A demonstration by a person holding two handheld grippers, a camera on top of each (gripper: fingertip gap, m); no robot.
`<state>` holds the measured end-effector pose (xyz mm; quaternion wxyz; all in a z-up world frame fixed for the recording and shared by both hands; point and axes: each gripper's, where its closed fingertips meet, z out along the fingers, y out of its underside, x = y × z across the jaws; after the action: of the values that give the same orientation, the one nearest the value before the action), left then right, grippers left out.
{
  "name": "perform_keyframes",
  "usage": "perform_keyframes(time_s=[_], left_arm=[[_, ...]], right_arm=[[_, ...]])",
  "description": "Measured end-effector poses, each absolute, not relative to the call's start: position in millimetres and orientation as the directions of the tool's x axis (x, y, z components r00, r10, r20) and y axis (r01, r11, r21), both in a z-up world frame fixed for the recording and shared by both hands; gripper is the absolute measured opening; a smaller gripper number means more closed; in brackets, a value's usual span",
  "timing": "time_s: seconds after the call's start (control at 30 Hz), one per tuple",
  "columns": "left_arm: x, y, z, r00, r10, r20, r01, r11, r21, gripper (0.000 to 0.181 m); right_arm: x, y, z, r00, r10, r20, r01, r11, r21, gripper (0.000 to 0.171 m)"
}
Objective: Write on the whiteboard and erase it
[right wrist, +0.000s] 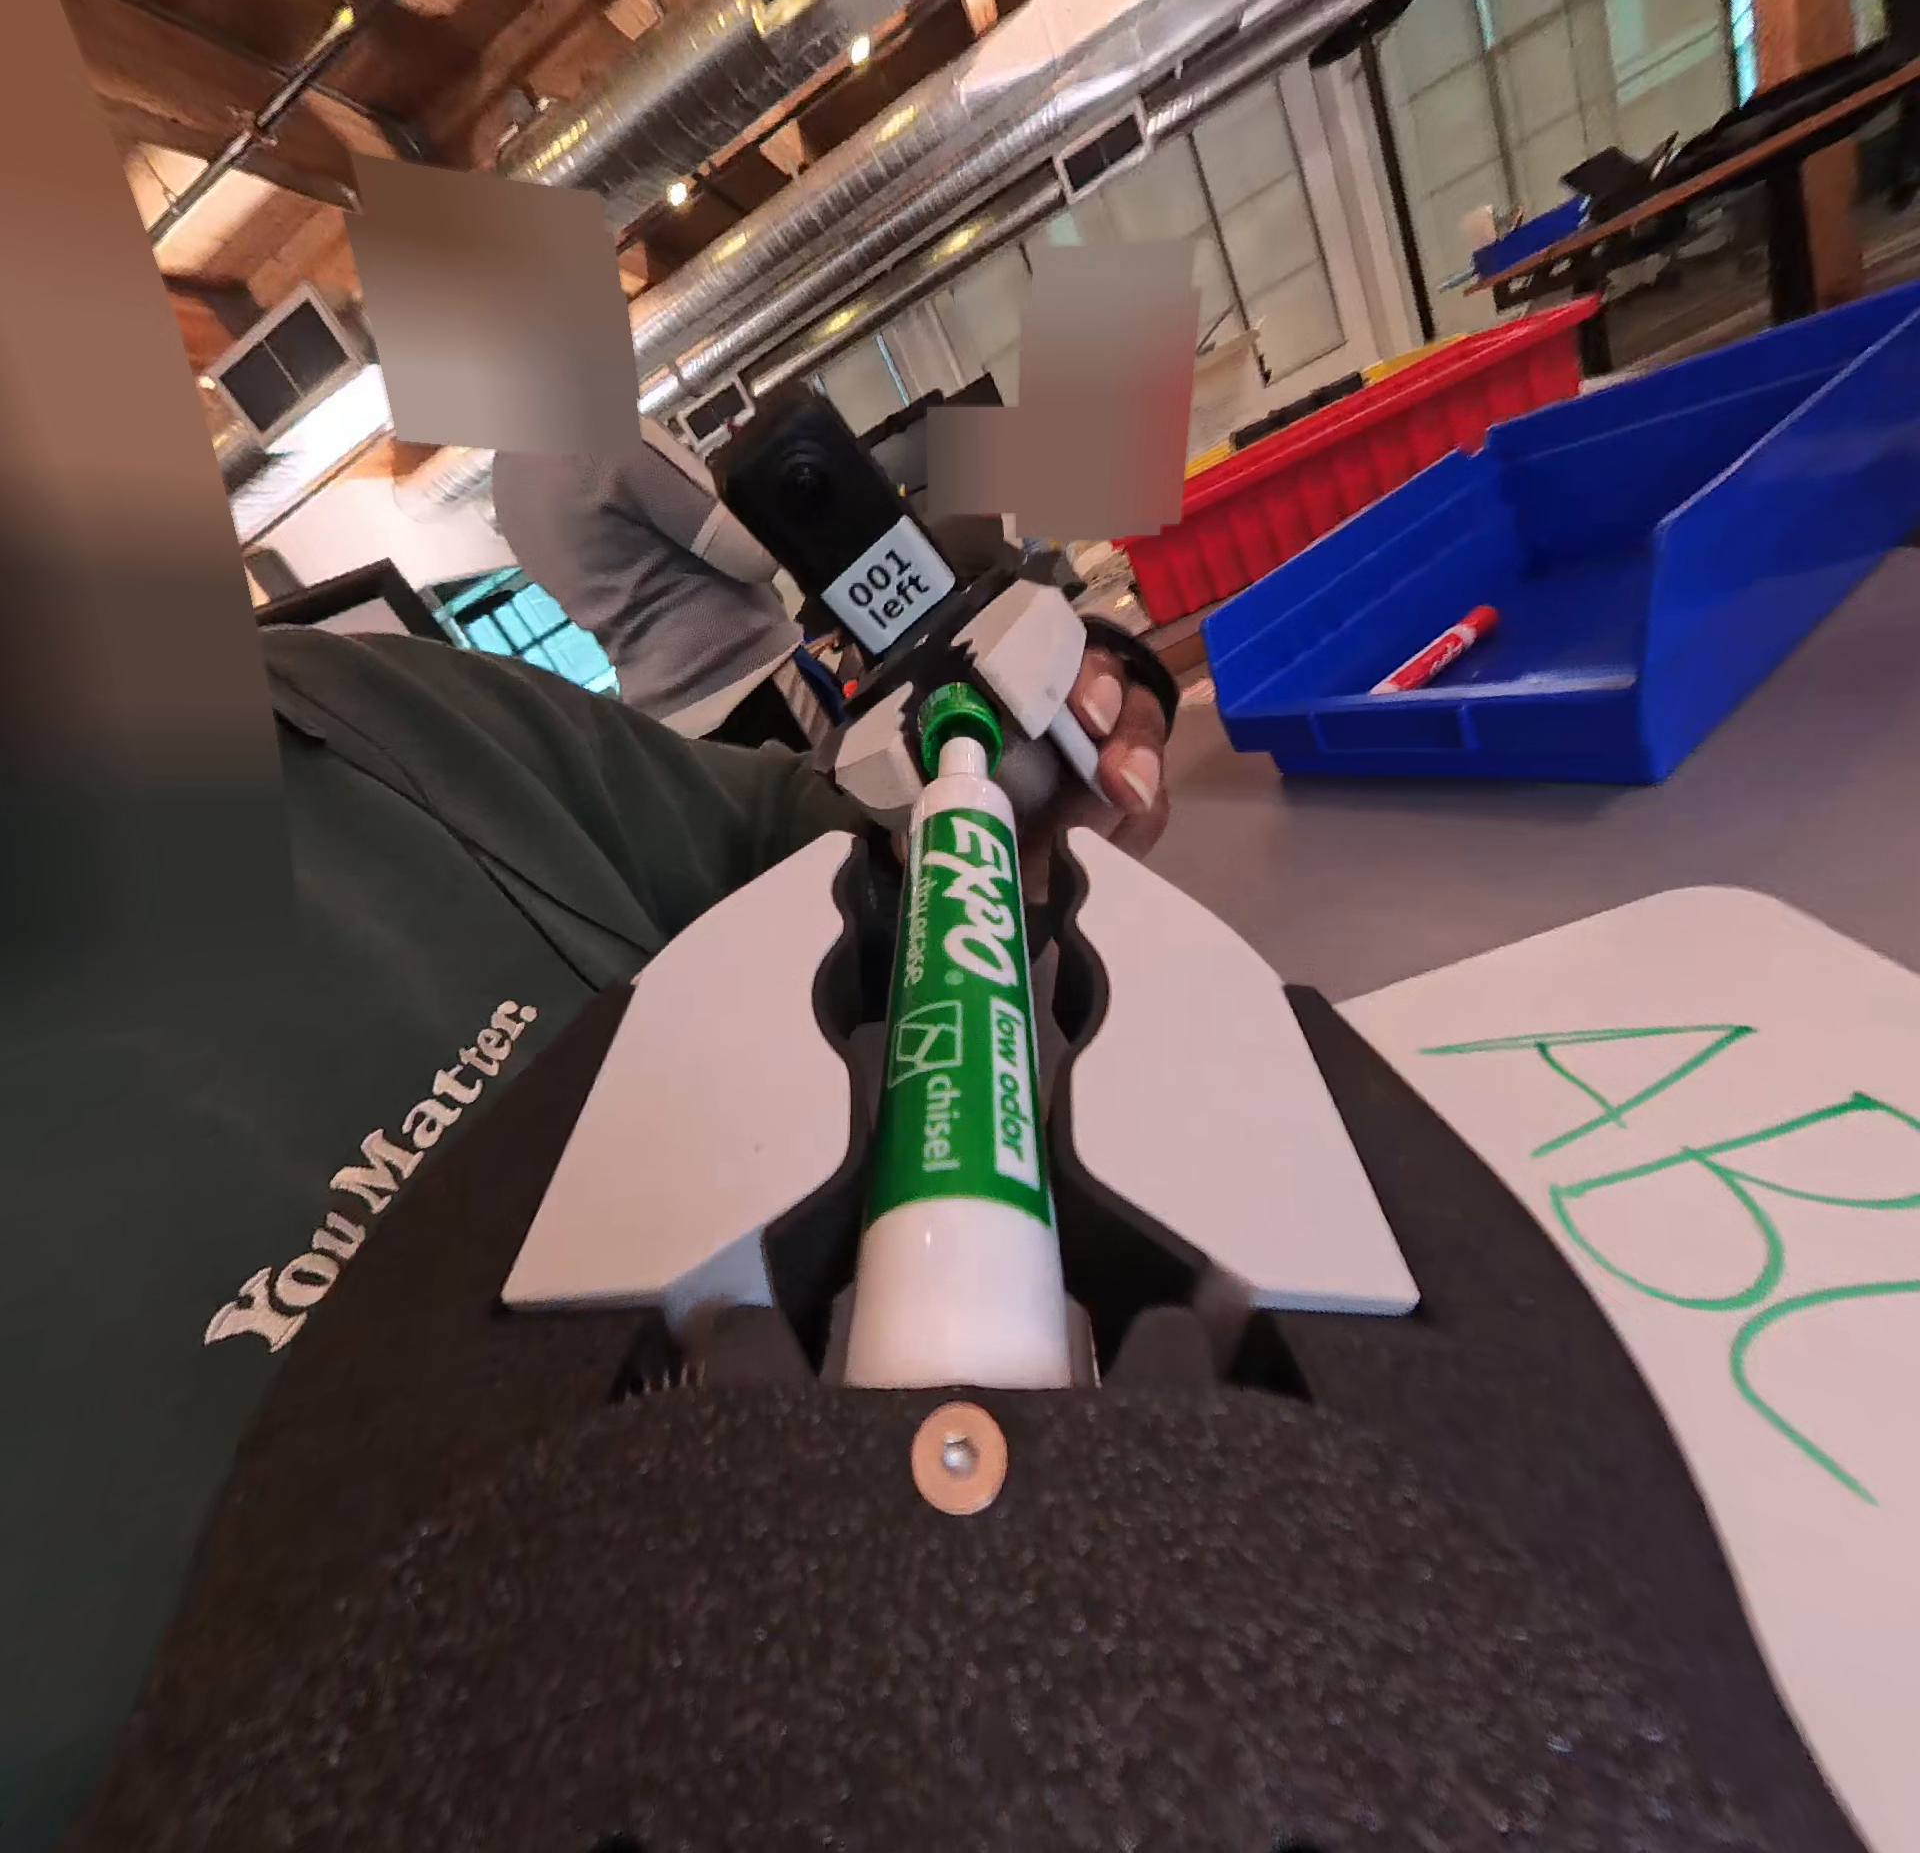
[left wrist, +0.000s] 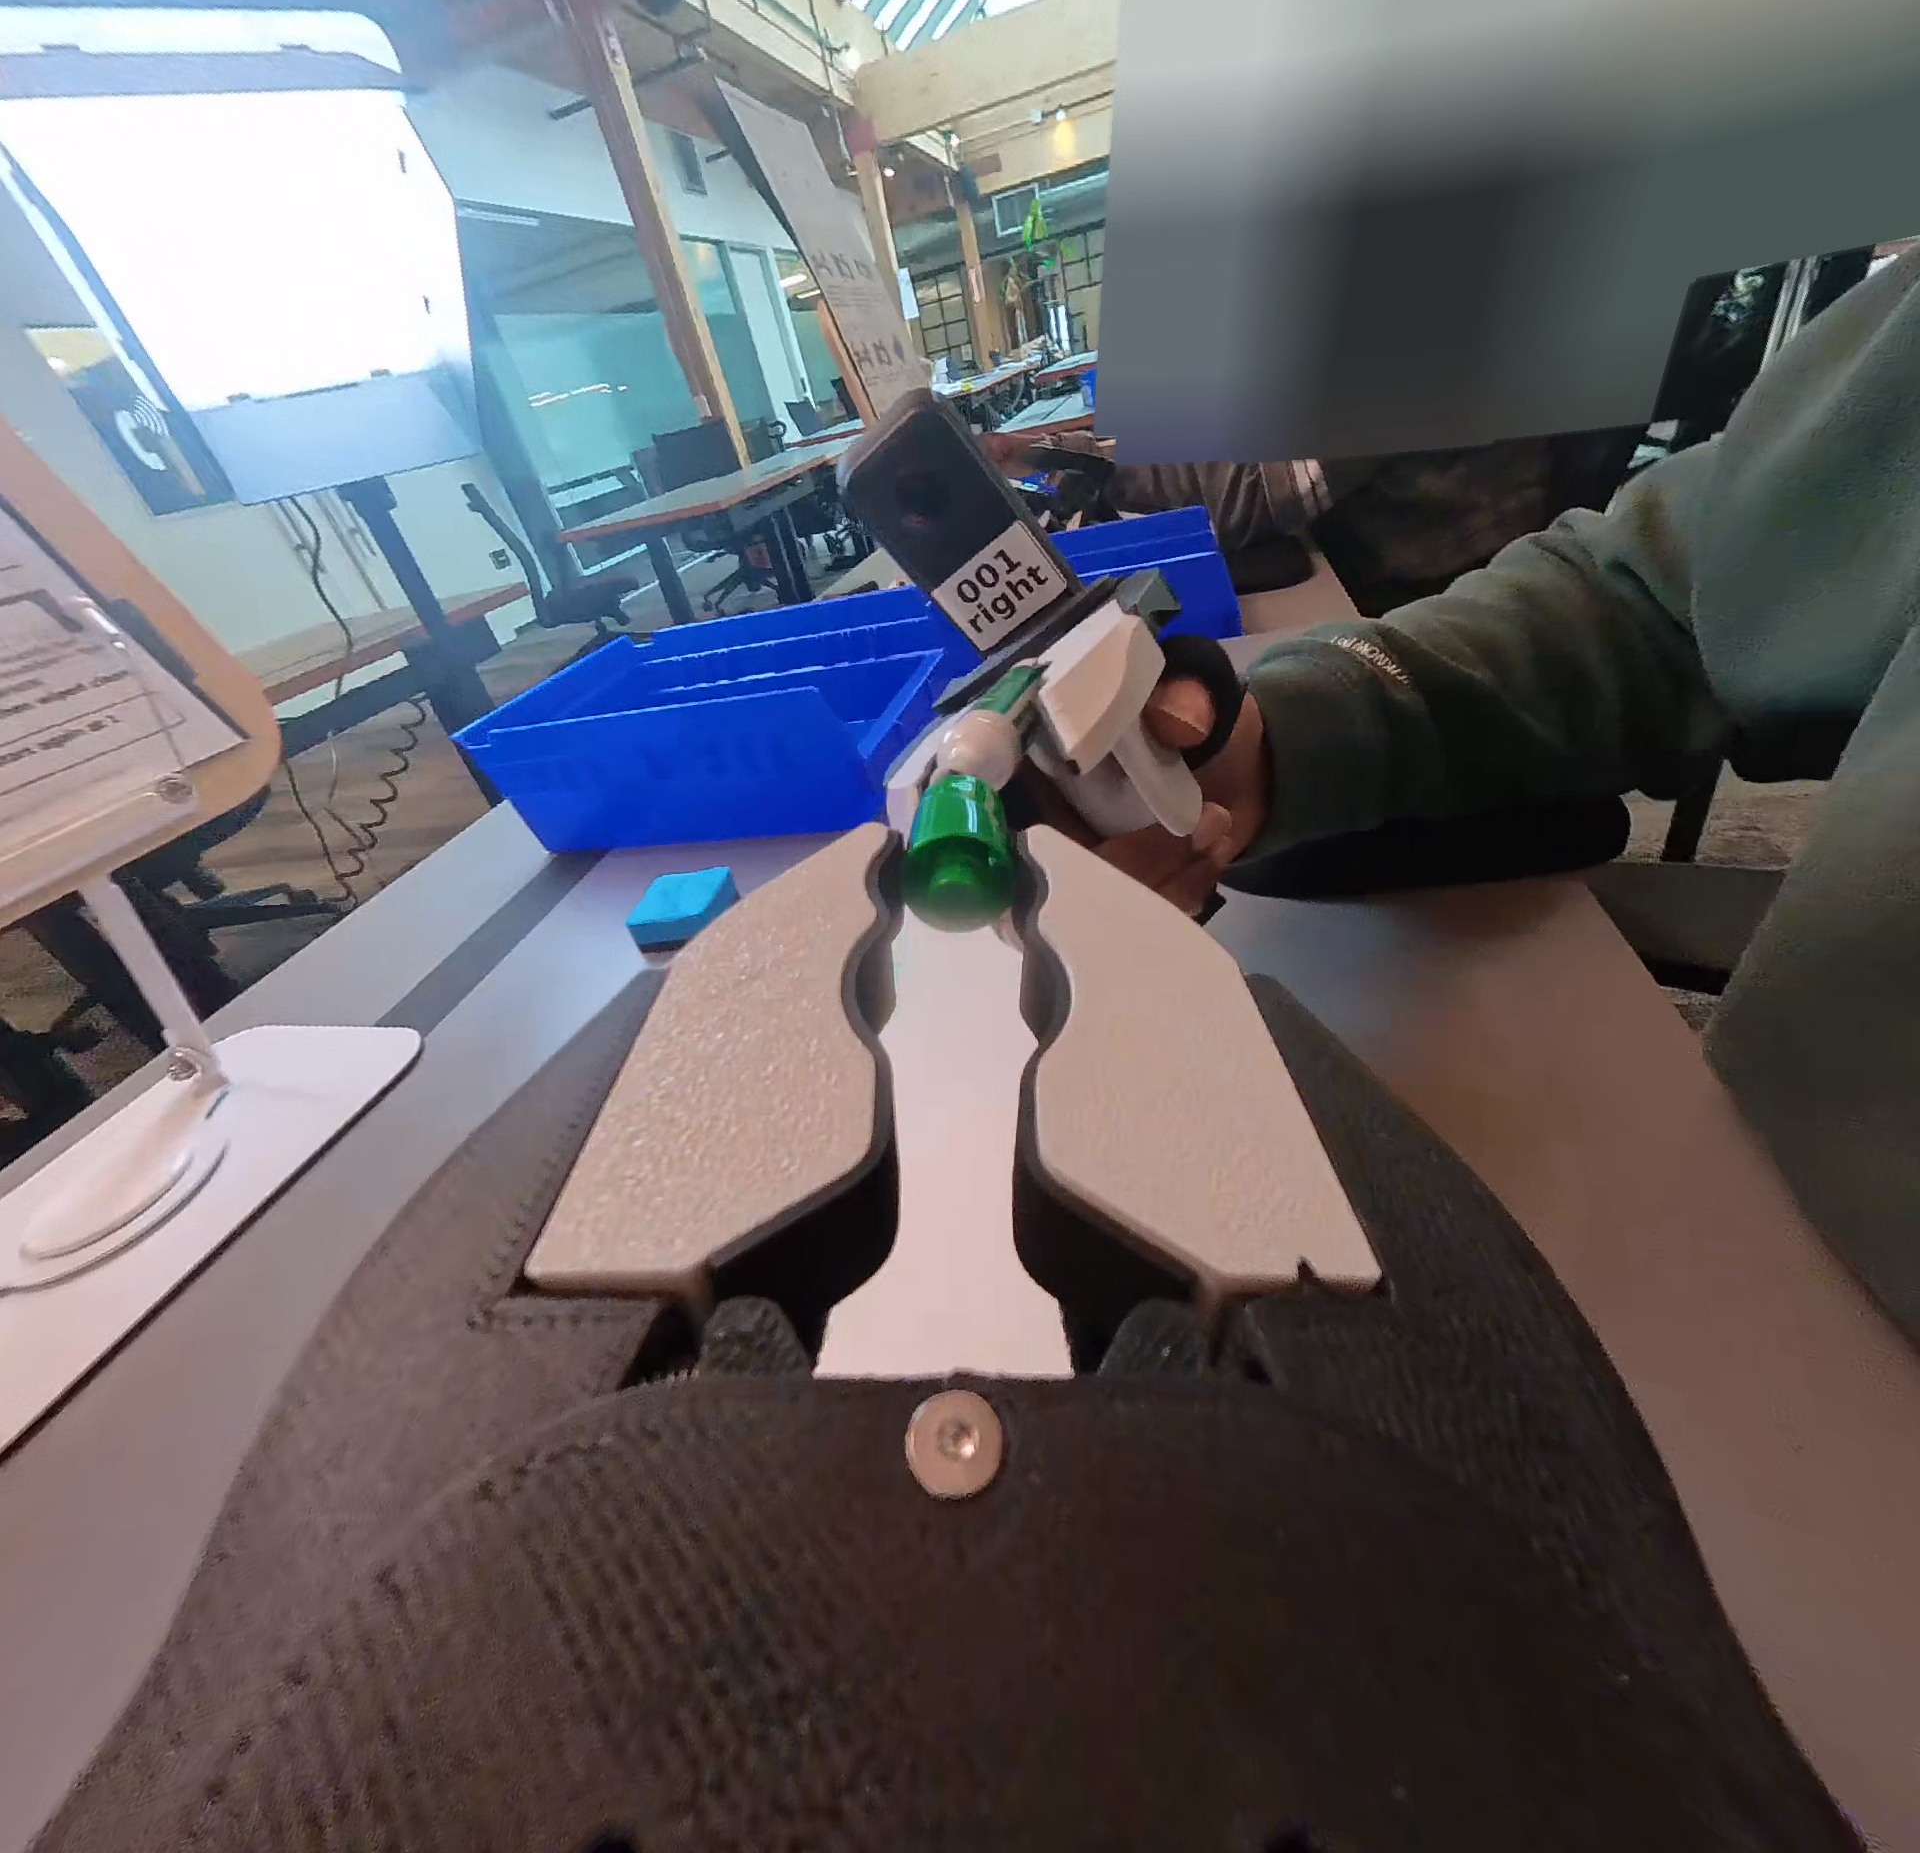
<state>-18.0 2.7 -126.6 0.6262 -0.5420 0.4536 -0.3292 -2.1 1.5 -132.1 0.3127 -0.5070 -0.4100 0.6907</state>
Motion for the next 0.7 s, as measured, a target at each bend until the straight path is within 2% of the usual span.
perform_keyframes(time_s=[0.2, 0.4, 0.7], left_arm=[[-7, -4, -146, 0.319, -0.911, -0.260, -0.158, 0.219, -0.963, 0.020], [-9, -11, -164, 0.272, -0.911, -0.310, -0.250, 0.245, -0.937, 0.019], [-8, -15, -177, 0.245, -0.912, -0.330, -0.260, 0.267, -0.928, 0.019]], right_arm=[[-10, -12, -150, -0.286, 0.830, -0.479, 0.105, -0.470, -0.876, 0.034], [-12, -19, -166, -0.289, 0.773, -0.565, 0.150, -0.546, -0.824, 0.033], [-17, -25, -174, -0.336, 0.687, -0.645, 0.127, -0.645, -0.753, 0.032]])
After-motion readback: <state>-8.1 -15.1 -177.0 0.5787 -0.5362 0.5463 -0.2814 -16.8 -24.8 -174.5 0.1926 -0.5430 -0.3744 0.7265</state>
